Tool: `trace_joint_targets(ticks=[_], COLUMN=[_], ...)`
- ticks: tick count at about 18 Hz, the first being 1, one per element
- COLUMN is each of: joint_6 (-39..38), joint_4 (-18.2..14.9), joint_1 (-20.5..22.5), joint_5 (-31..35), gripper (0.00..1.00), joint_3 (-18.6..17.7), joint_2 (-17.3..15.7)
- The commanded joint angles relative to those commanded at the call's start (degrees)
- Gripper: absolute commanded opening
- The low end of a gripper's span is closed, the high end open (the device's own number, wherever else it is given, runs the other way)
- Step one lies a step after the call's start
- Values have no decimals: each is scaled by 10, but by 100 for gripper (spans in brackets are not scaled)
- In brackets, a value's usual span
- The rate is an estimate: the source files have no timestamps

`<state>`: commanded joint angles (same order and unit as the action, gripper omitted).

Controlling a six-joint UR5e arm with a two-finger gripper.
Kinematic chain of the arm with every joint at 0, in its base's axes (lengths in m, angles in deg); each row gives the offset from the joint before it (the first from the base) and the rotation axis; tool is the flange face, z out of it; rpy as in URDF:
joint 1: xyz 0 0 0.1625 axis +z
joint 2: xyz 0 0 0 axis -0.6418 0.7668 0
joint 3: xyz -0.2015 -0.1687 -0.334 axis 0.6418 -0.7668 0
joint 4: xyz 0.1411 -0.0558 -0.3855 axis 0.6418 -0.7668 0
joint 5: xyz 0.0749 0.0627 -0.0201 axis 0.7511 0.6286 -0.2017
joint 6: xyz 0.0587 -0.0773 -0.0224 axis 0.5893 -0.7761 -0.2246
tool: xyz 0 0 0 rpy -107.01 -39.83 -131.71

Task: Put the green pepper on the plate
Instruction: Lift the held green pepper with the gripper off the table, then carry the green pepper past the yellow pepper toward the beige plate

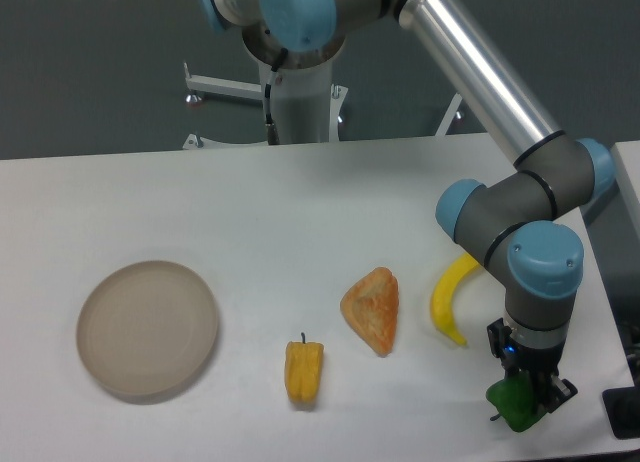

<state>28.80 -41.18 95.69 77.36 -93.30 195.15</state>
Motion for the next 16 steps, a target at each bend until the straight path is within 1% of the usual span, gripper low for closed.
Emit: trace_joint_targets(ticks=[4, 6, 11, 13, 16], joint_6=[-6, -13, -78, -111, -167], joint_4=[-1, 0, -1, -9, -21], joint_1=[-15, -17, -33, -40, -66], joint_5=[1, -1, -12, -31, -50], gripper=[37, 36, 37, 37, 37], joint_3=[-15, -40, -121, -157, -216], joint_2=[-11, -28, -88, -120, -179])
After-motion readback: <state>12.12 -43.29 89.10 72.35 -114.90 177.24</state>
